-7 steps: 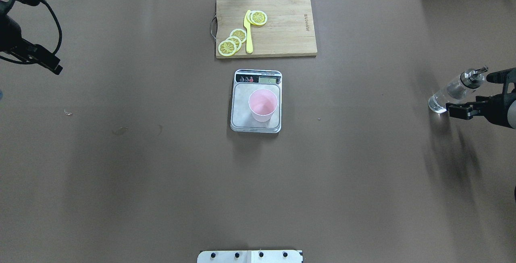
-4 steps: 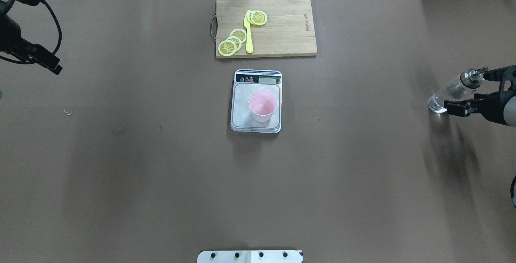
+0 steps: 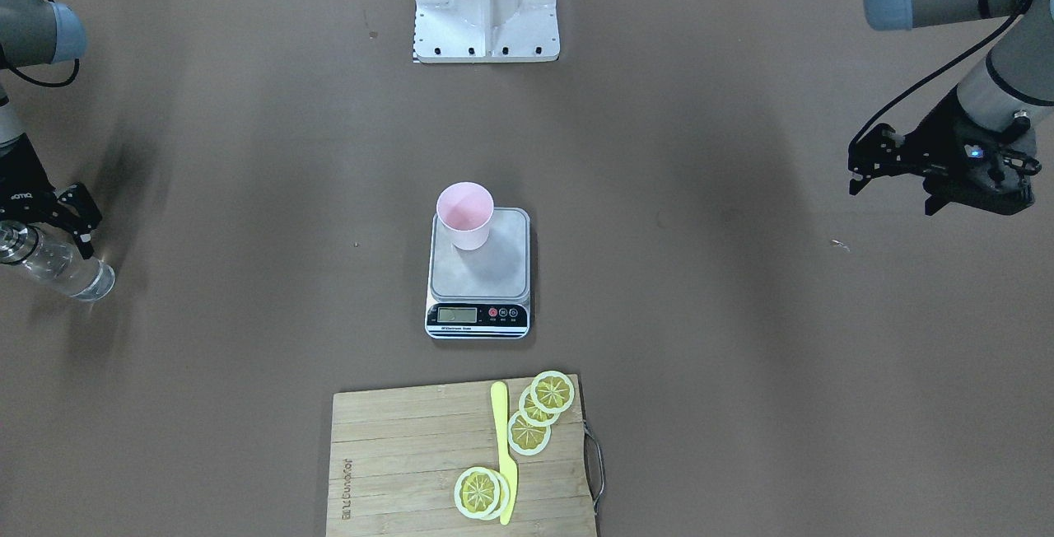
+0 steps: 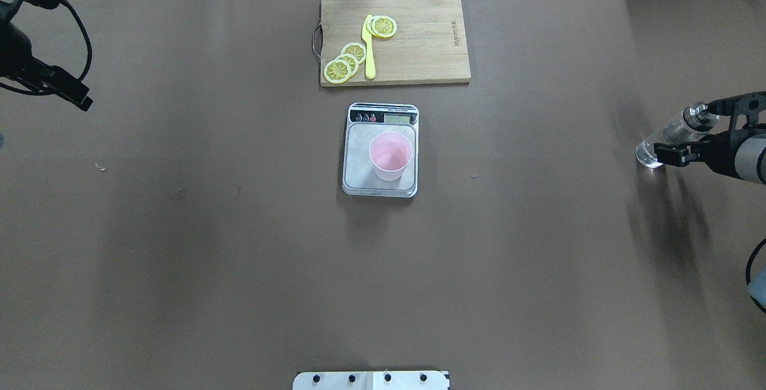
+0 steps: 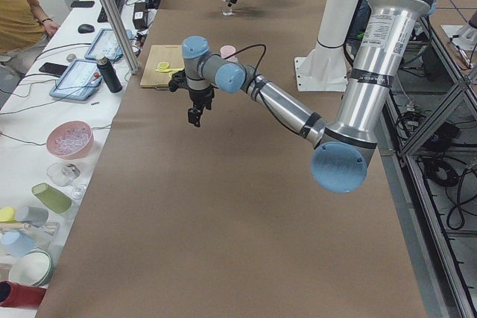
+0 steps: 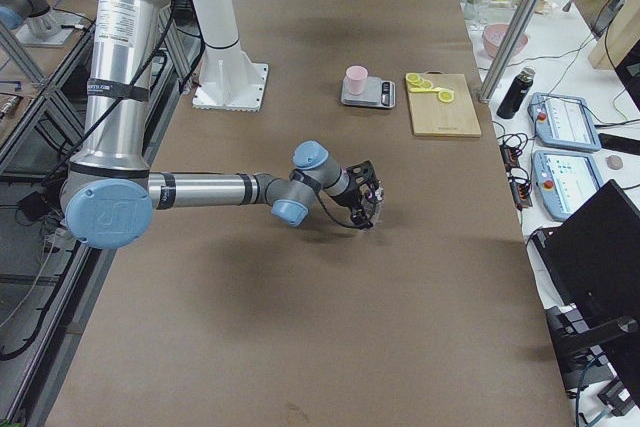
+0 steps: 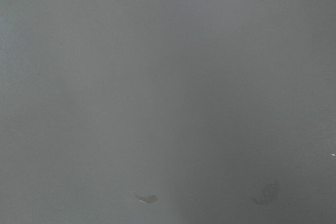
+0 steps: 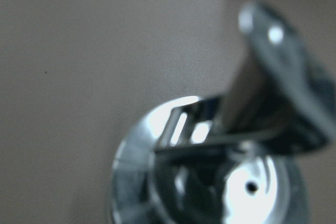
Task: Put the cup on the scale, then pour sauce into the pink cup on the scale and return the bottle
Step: 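Lower the right gripper and close it around the dispenser bottle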
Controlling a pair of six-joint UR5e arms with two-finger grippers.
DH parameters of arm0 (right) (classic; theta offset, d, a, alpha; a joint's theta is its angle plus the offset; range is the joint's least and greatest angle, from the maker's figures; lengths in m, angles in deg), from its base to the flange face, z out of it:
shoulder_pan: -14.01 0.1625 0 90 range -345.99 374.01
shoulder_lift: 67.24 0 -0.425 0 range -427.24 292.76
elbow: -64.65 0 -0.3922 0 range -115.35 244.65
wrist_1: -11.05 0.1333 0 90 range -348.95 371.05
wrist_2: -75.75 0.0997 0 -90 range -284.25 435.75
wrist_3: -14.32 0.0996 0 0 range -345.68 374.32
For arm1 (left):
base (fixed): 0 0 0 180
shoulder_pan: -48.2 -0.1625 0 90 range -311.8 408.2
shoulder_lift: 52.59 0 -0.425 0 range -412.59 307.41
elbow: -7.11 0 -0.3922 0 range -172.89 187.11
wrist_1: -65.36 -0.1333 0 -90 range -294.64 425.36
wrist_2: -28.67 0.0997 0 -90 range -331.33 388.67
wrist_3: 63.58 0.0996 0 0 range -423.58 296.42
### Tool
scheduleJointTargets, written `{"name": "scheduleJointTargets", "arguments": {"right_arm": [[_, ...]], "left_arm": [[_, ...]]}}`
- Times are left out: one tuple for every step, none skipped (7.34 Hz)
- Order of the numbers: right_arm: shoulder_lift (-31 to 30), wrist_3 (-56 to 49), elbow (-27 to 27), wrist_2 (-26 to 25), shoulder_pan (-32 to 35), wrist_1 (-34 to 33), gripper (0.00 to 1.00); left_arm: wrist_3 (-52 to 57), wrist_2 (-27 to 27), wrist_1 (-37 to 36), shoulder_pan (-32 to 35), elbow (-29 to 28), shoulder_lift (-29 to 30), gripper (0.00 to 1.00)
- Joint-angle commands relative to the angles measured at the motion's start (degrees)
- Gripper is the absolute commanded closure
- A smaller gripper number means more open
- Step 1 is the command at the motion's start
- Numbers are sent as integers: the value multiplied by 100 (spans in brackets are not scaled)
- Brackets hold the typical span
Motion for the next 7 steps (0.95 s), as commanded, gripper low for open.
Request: {"name": "scheduleJointTargets", "arguments": {"right_arm": [[12, 57, -34, -37, -23, 0, 6], [3, 75, -34, -81, -58, 0, 6], [12, 258, -34, -134, -154, 0, 5], [21, 286, -8, -265, -233, 0, 5], [56, 277, -7, -266, -269, 0, 5], [56, 277, 54, -266, -261, 0, 5], [47, 268, 89, -231, -252, 0, 5]], "left_arm": [[0, 0, 0, -2, -2, 0, 3], [0, 0, 0, 7, -2, 0, 3], [0, 0, 0, 7, -2, 0, 3], [0, 9, 0, 7, -2, -9, 3], [0, 9, 0, 7, -2, -17, 3], [9, 9, 0, 7, -2, -18, 3], [0, 9, 0, 7, -2, -18, 3]]}}
